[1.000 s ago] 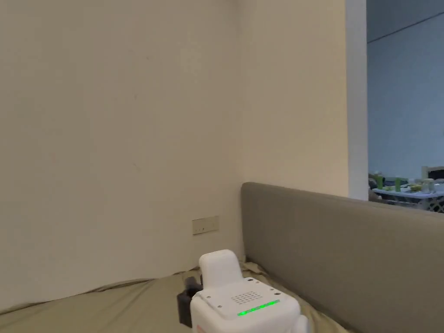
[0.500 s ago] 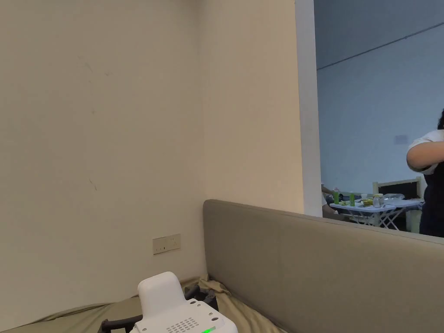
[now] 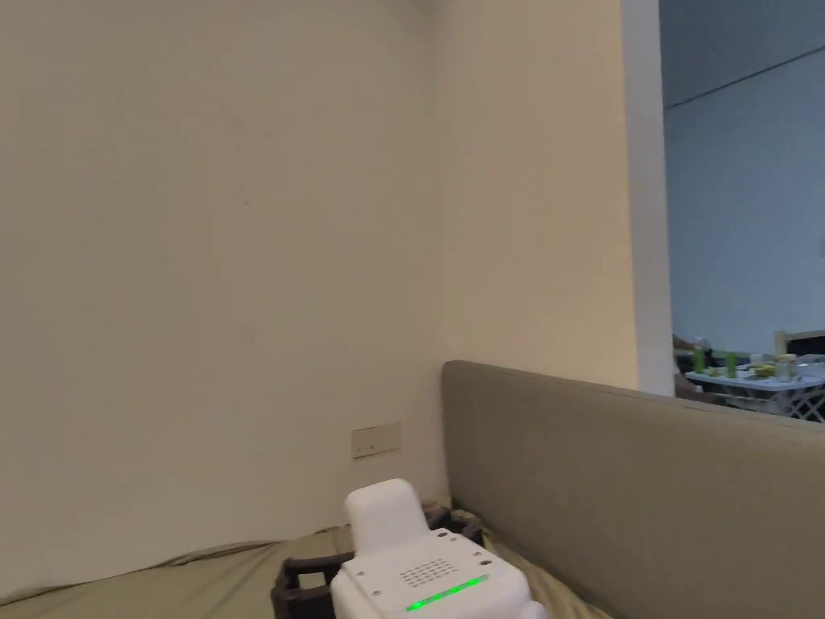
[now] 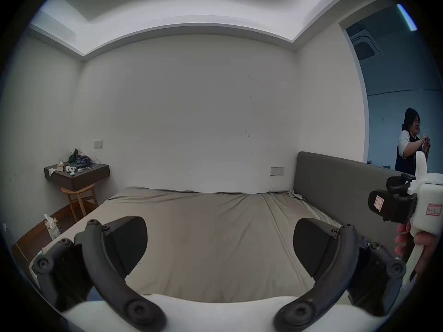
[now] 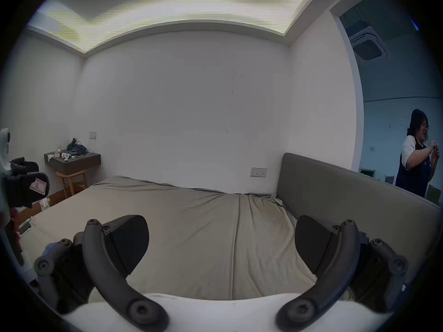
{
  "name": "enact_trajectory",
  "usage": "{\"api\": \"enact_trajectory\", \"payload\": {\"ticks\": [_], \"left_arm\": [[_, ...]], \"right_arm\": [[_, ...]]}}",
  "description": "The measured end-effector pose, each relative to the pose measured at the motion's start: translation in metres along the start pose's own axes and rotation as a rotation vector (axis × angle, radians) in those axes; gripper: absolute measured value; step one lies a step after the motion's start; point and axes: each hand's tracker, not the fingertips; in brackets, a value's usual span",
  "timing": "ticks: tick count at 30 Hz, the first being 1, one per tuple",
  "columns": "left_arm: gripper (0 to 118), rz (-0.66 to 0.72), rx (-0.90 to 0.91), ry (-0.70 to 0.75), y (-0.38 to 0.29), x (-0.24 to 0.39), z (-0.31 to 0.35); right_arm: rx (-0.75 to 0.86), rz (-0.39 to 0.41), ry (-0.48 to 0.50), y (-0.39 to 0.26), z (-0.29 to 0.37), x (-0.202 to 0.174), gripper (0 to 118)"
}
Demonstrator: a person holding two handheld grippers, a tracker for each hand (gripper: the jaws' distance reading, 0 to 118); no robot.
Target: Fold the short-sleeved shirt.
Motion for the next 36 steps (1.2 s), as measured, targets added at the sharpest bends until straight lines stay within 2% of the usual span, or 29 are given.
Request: {"api": "enact_trajectory", "payload": {"ticks": [8,12,18,36], "left_arm": [[118,0.025,-0.017,-0.011,-0.003,-0.008,-0.008],[118,0.022,-0.023,-0.013,-0.001,-0.007,-0.008],[118,0.007,-0.017,-0.007,0.001,-0.005,-0.004],[118,0.004,-0.023,0.003,0.0,-0.008,0.005]], "right_arm": [[0.017,-0.023,-0.001,0.006,0.003,0.0,118],[-0.007,-0.041,0.058,0.009,0.002,-0.003,118],[0.009,-0.035,0.087,0.007,0.005,-0.011,118],[0.051,-0.066,0.085,0.014,0.015,-0.025,118]]}}
